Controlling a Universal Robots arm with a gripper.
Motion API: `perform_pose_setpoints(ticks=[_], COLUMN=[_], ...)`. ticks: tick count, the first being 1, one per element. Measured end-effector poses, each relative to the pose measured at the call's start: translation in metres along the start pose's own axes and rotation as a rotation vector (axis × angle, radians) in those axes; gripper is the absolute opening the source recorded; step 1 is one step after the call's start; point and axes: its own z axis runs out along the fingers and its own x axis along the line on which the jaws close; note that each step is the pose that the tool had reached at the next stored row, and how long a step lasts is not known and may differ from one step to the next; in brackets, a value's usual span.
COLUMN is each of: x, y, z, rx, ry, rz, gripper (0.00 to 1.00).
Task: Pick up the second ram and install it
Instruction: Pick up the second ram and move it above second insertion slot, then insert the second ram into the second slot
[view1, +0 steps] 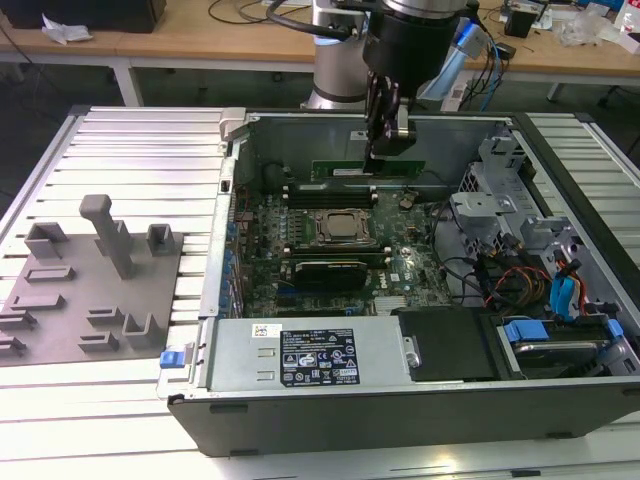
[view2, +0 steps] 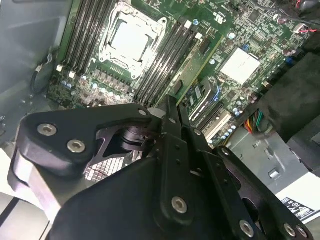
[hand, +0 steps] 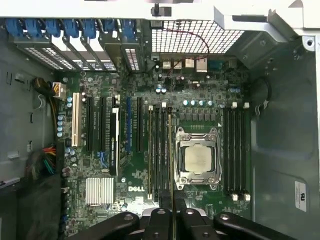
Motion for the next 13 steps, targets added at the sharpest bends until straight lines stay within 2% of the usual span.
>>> perform_pose_setpoints(ticks=[13], x=[0.0], y=[-0.0007], z=[0.0], rx=[0.0001], ry=[0.0], rz=[0.0], gripper=[0.13])
